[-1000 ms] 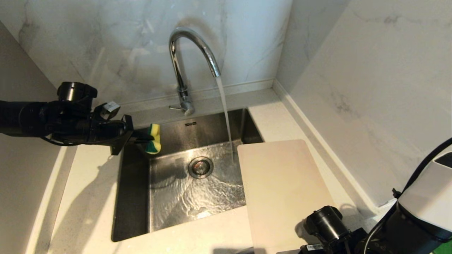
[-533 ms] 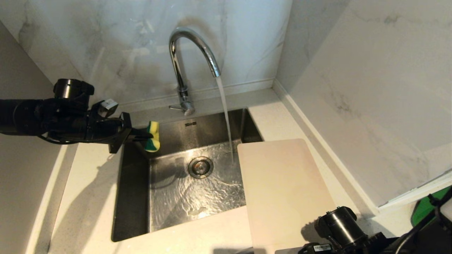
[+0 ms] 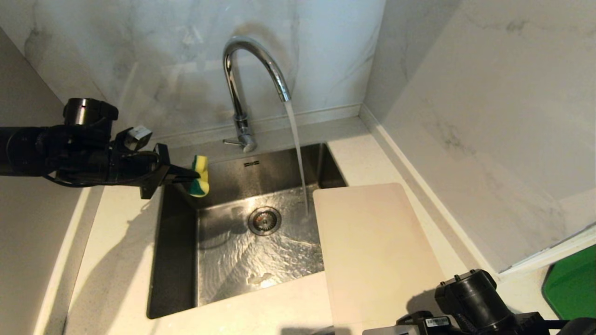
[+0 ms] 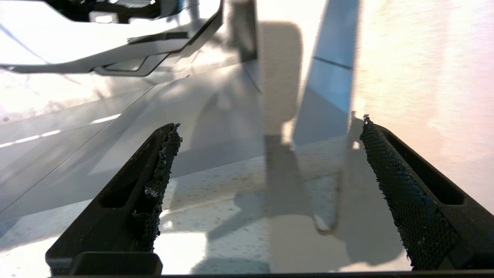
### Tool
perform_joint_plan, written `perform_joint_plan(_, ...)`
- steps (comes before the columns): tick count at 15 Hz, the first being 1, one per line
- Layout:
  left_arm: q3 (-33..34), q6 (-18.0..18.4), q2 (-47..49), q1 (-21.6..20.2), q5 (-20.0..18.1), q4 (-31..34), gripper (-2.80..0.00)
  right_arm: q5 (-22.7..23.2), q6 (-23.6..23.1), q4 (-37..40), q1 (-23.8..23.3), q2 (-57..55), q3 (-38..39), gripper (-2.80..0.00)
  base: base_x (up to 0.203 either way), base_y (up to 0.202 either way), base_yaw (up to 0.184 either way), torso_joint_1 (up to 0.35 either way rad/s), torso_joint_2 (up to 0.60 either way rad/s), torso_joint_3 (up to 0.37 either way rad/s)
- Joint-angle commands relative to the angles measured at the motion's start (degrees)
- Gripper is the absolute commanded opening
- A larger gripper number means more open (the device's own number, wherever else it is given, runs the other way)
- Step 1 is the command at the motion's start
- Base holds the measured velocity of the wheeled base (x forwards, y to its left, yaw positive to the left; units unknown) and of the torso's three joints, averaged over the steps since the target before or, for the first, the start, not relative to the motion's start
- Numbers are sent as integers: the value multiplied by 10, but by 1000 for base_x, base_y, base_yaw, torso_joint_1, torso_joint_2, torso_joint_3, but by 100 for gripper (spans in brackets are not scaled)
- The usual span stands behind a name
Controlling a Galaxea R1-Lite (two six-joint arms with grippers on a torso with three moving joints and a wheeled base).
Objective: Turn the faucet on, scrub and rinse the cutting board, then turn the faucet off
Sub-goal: Put down the cutting board, then put down the cleaning cloth
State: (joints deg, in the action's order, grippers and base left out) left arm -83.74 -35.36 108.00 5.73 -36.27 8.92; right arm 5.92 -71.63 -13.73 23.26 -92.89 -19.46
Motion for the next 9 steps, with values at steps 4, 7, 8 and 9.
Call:
perform_joint_plan(4,2,-3,-10,0,-2,1,-280,4,17,-3,0,50,-24,0,0,0,0,0,0,0)
perform_joint_plan(7,2,-3,-13,2,-3,4,-280,9,59,-3,0,52,-106,0,0,0,0,0,0,0)
perform_joint_plan(8,2,-4,-14,2,-3,4,-280,10,68,-3,0,51,-134,0,0,0,0,0,0,0)
perform_joint_plan(9,3,-4,-14,3,-3,4,-280,11,72,-3,0,48,-166,0,0,0,0,0,0,0)
